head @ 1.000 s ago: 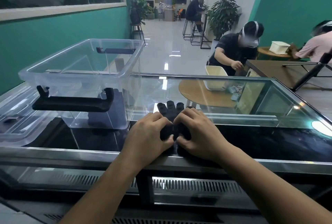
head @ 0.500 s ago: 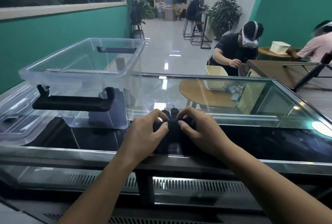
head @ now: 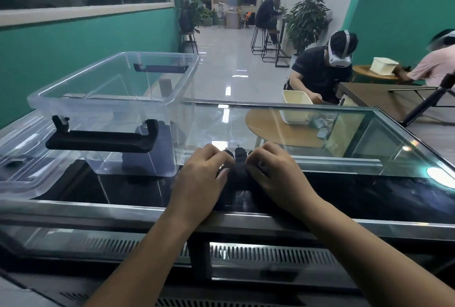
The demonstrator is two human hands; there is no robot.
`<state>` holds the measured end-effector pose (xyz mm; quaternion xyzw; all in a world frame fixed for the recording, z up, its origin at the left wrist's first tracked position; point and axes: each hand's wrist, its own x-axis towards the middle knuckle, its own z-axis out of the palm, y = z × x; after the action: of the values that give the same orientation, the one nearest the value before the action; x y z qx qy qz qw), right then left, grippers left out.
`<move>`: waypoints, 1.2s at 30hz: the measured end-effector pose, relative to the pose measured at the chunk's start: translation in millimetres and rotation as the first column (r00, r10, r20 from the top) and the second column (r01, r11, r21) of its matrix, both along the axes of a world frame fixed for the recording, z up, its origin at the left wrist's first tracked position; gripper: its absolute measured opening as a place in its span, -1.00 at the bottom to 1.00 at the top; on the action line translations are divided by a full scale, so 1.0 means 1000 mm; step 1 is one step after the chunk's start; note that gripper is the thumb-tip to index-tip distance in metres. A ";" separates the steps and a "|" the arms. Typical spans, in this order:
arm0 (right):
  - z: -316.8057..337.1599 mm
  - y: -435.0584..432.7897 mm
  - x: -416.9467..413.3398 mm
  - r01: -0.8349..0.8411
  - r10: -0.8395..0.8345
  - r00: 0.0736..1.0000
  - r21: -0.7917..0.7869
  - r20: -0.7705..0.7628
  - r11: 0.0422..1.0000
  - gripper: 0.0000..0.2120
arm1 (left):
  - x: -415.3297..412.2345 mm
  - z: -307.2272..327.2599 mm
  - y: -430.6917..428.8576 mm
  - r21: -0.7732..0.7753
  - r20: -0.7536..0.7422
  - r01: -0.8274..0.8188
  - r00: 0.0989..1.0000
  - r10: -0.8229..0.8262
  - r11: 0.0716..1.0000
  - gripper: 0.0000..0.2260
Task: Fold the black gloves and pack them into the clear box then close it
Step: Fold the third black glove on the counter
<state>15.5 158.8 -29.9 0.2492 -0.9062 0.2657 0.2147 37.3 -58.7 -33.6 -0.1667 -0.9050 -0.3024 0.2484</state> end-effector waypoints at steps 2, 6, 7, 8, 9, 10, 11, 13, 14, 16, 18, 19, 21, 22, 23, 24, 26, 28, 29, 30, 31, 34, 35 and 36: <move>0.001 -0.001 0.001 -0.035 0.036 0.999 0.032 -0.040 0.999 -0.99 | 0.002 0.001 0.000 -0.046 -0.025 0.042 0.999 -0.044 0.998 -0.84; 0.004 -0.002 0.005 -0.062 0.062 0.998 0.052 -0.008 0.997 -0.91 | 0.004 0.002 0.000 -0.052 -0.010 0.056 0.998 -0.057 0.997 -0.85; 0.005 -0.002 0.007 -0.062 0.061 0.998 0.046 0.017 0.997 -0.89 | 0.004 0.003 0.000 -0.047 0.001 0.058 0.998 -0.058 0.997 -0.85; 0.006 -0.003 0.009 -0.059 0.057 0.997 0.046 0.048 0.997 -0.86 | 0.005 0.003 0.000 -0.047 0.013 0.060 0.998 -0.060 0.997 -0.85; 0.008 -0.004 0.011 -0.055 0.051 0.996 0.057 0.077 0.997 -0.82 | 0.005 0.004 0.001 -0.054 0.024 0.063 0.998 -0.062 0.997 -0.83; 0.010 -0.005 0.012 -0.053 0.046 0.994 0.078 0.097 0.996 -0.78 | 0.006 0.004 0.001 -0.068 0.036 0.068 0.997 -0.066 0.995 -0.80; 0.010 -0.005 0.013 -0.054 0.042 0.993 0.104 0.109 0.993 -0.75 | 0.006 0.004 0.001 -0.084 0.053 0.073 0.996 -0.069 0.994 -0.77; 0.011 -0.006 0.013 -0.056 0.039 0.992 0.147 0.117 0.988 -0.71 | 0.005 0.005 0.001 -0.090 0.087 0.075 0.994 -0.067 0.993 -0.74; 0.011 -0.006 0.013 -0.056 0.039 0.993 0.154 0.113 0.987 -0.70 | 0.005 0.005 0.001 -0.080 0.097 0.072 0.993 -0.064 0.994 -0.73; 0.011 -0.006 0.013 -0.052 0.037 0.994 0.148 0.100 0.988 -0.72 | 0.004 0.004 0.001 -0.068 0.106 0.066 0.993 -0.059 0.996 -0.71; 0.010 -0.006 0.013 -0.049 0.036 0.995 0.144 0.092 0.988 -0.74 | 0.004 0.003 0.001 -0.065 0.118 0.065 0.991 -0.057 0.996 -0.69; 0.010 -0.006 0.013 -0.052 0.039 0.995 0.140 0.089 0.989 -0.74 | 0.004 0.003 0.000 -0.058 0.122 0.066 0.991 -0.059 0.996 -0.69; 0.010 -0.004 0.012 -0.059 0.049 0.995 0.113 0.088 0.992 -0.76 | 0.004 0.002 -0.001 -0.025 0.123 0.069 0.990 -0.066 0.997 -0.70; 0.011 -0.004 0.012 -0.065 0.057 0.994 0.090 0.088 0.994 -0.76 | 0.003 0.003 -0.002 0.002 0.124 0.070 0.990 -0.070 0.998 -0.72; 0.011 -0.003 0.012 -0.070 0.064 0.994 0.063 0.092 0.996 -0.77 | 0.003 0.003 -0.003 0.036 0.131 0.069 0.989 -0.073 0.997 -0.74; 0.012 -0.003 0.013 -0.073 0.070 0.993 0.033 0.098 0.997 -0.78 | 0.003 0.004 -0.003 0.074 0.142 0.064 0.987 -0.074 0.995 -0.76; 0.012 -0.002 0.014 -0.075 0.078 0.990 -0.030 0.115 0.997 -0.81 | 0.005 0.005 -0.004 0.127 0.168 0.039 0.984 -0.060 0.991 -0.78; 0.012 -0.002 0.014 -0.071 0.080 0.988 -0.074 0.134 0.995 -0.84 | 0.006 0.006 -0.005 0.152 0.185 0.019 0.982 -0.047 0.988 -0.79; 0.012 -0.002 0.014 -0.062 0.073 0.987 -0.081 0.143 0.995 -0.85 | 0.006 0.006 -0.005 0.156 0.189 0.011 0.981 -0.041 0.988 -0.82; 0.012 -0.002 0.013 -0.049 0.061 0.987 -0.079 0.150 0.996 -0.85 | 0.006 0.006 -0.005 0.155 0.191 0.003 0.981 -0.033 0.988 -0.86; 0.011 -0.002 0.012 -0.032 0.043 0.987 -0.073 0.153 0.997 -0.85 | 0.005 0.005 -0.005 0.152 0.189 -0.005 0.982 -0.024 0.988 -0.90; 0.007 -0.002 0.008 0.026 -0.017 0.992 -0.068 0.128 0.997 -0.84 | 0.003 0.004 -0.006 0.157 0.144 -0.018 0.990 -0.005 0.987 -0.96; 0.005 -0.001 0.007 0.037 -0.029 0.994 -0.074 0.107 0.997 -0.84 | 0.002 0.003 -0.006 0.152 0.115 -0.022 0.993 0.004 0.988 -0.95; 0.004 0.000 0.005 0.042 -0.035 0.996 -0.084 0.084 0.996 -0.84 | 0.002 0.003 -0.006 0.145 0.087 -0.027 0.996 0.014 0.989 -0.94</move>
<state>20.7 158.4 -26.0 0.2110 -0.9068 0.3100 0.1926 39.0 -65.1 -30.8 -0.1256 -0.8919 -0.3722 0.2241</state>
